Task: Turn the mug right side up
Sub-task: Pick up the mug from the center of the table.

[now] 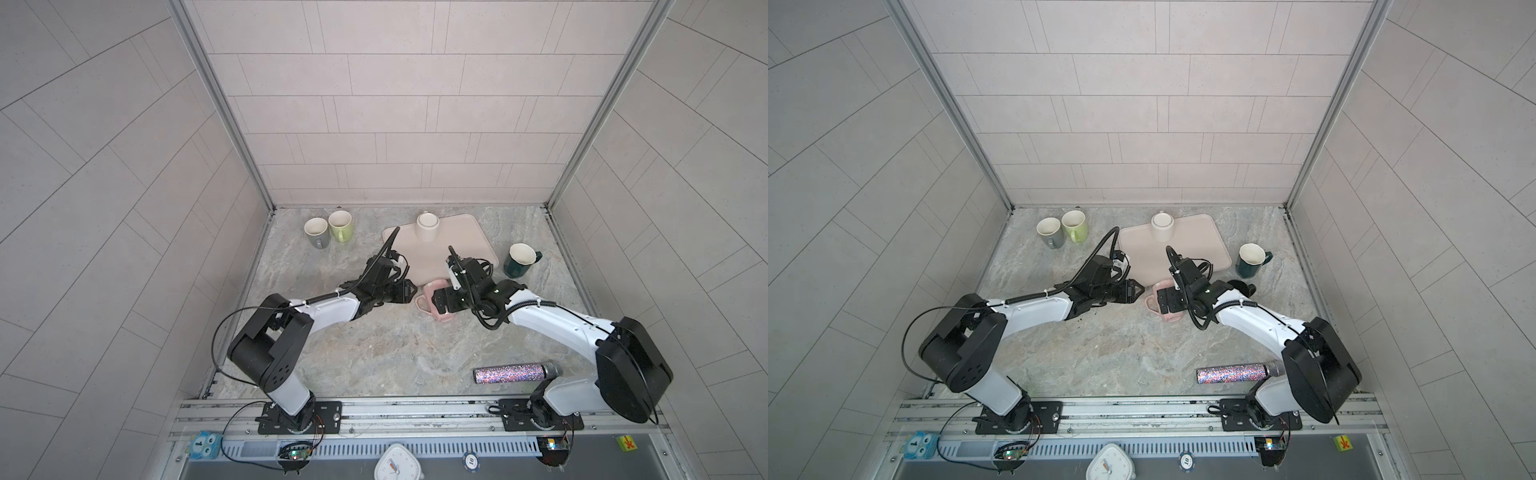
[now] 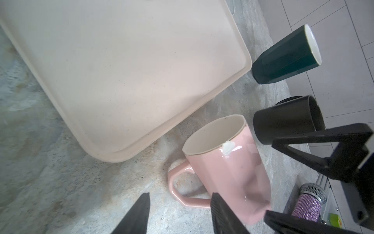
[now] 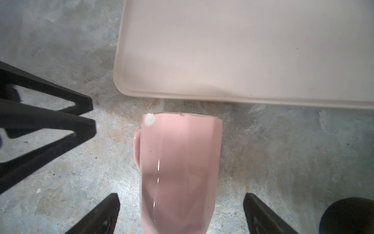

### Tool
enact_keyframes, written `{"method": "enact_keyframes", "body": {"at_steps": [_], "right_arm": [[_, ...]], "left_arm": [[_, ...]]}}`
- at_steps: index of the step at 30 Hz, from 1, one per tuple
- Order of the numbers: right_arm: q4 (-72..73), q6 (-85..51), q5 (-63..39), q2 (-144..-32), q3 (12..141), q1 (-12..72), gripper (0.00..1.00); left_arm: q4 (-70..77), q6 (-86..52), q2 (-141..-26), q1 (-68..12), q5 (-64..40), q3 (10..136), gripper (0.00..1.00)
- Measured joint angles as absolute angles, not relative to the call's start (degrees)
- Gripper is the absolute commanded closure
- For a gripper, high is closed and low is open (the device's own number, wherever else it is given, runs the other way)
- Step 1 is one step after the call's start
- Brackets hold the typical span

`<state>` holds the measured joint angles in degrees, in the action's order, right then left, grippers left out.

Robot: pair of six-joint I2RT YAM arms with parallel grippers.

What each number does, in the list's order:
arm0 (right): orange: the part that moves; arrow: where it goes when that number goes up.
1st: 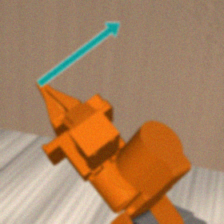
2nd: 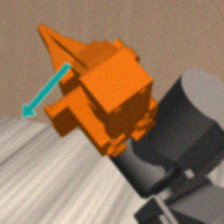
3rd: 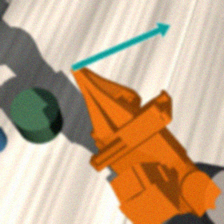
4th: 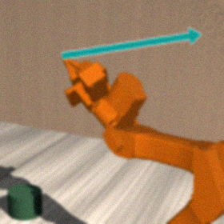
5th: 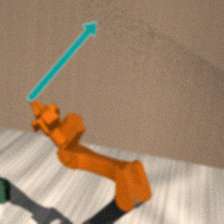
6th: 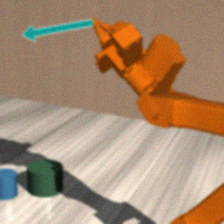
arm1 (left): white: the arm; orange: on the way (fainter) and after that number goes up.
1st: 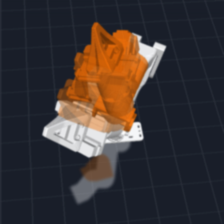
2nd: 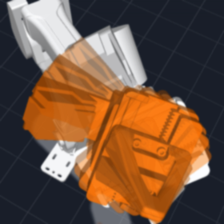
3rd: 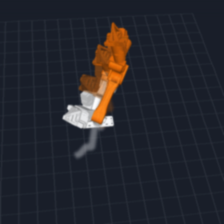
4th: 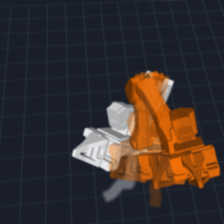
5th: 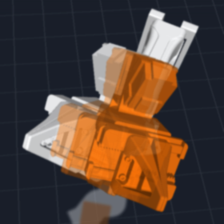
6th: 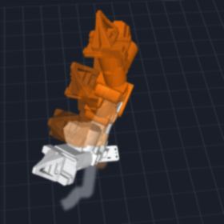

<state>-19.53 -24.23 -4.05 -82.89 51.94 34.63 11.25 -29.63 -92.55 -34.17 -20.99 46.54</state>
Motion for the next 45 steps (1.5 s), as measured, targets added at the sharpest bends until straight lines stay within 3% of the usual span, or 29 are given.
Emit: {"method": "enact_keyframes", "body": {"at_steps": [4,10,29,32,38,45], "right_arm": [[-23.46,-23.27,-3.42,-88.71,57.39,34.89,0.16],[-26.46,-22.76,-2.83,-94.45,61.3,35.7,0.16],[-28.36,-22.7,0.23,-98.52,63.72,37.6,0.16],[-28.27,-22.79,0.1,-98.63,63.86,37.6,0.35],[-25.87,-21.52,-1.04,-98.41,63.09,37.56,0.43],[-19.94,-20.75,-2.76,-93.8,56.66,37.39,0.46]], "left_arm": [[11.53,-30.0,-92.23,-34.11,-20.93,45.23,0.46],[12.03,-30.04,-92.23,-33.52,-21.43,44.51,0.45],[13.82,-30.63,-92.25,-33.01,-22.94,43.66,0.45],[14.44,-30.81,-92.25,-32.99,-23.16,43.57,0.45],[15.25,-31.05,-92.77,-32.88,-24.36,43.46,0.45],[15.25,-30.68,-93.01,-32.36,-24.91,43.42,0.44]]}}
